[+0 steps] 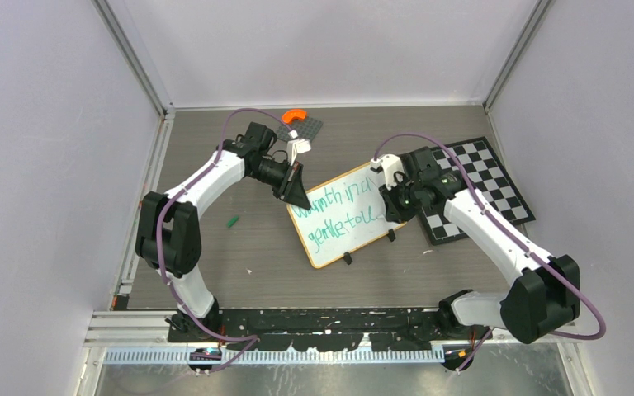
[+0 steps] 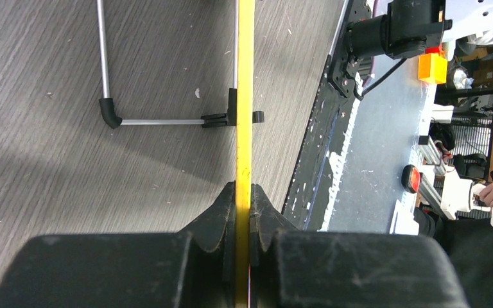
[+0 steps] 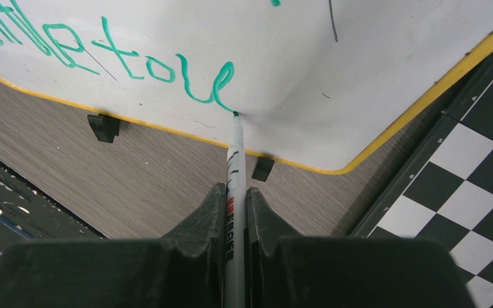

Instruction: Write a sentence on the whiteboard

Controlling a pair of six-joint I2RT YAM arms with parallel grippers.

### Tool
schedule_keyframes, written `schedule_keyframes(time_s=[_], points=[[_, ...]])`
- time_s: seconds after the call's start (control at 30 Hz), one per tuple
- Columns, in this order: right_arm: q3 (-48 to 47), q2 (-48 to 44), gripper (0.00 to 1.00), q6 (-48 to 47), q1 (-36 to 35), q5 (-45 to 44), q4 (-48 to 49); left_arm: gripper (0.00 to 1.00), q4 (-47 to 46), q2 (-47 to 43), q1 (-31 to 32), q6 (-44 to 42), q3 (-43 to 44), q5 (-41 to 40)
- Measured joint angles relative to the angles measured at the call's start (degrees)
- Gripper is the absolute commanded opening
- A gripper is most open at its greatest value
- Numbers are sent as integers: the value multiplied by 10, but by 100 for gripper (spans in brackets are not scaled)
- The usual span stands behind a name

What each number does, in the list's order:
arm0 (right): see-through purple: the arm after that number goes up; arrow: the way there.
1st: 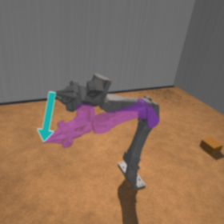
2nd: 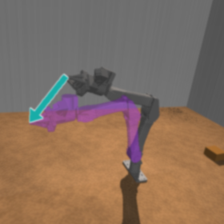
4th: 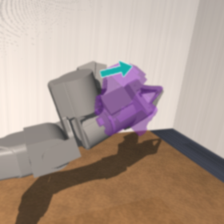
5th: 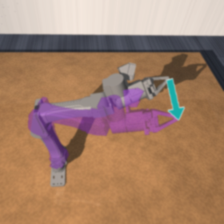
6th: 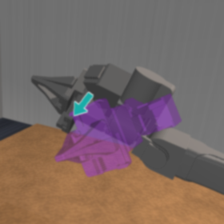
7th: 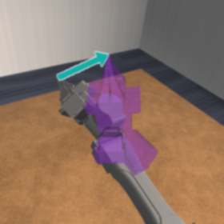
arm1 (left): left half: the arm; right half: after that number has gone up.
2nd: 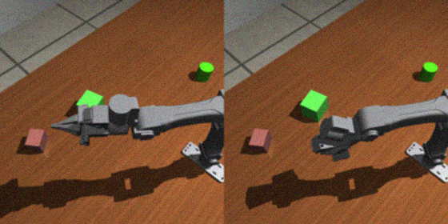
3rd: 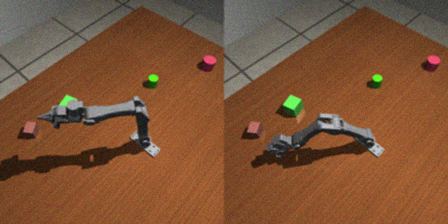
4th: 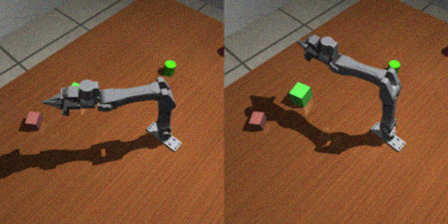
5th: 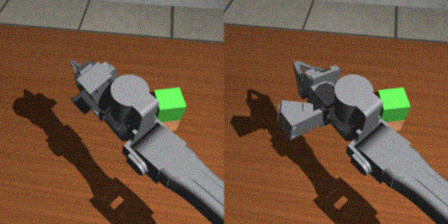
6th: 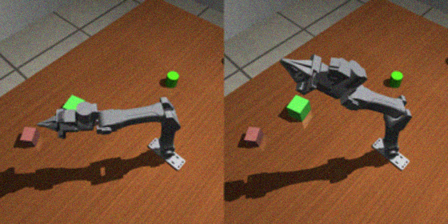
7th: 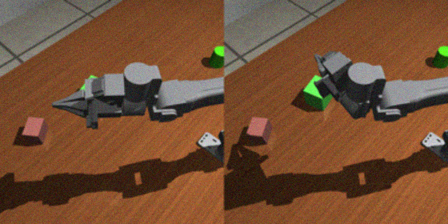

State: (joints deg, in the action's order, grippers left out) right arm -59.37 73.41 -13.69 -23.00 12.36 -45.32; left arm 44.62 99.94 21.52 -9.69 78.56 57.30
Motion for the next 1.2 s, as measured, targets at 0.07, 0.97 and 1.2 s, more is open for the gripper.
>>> schedule_keyframes(time_s=[0.07,0.97,1.2], points=[[-8,-3,0,-2,0,0,-2,0,0,0,0,0,0,0],[-16,-9,0,18,0,-4,34,0,0,-1,0,0,0,0],[-16,4,0,1,0,12,21,0,0,-1,0,0,0,-1]])
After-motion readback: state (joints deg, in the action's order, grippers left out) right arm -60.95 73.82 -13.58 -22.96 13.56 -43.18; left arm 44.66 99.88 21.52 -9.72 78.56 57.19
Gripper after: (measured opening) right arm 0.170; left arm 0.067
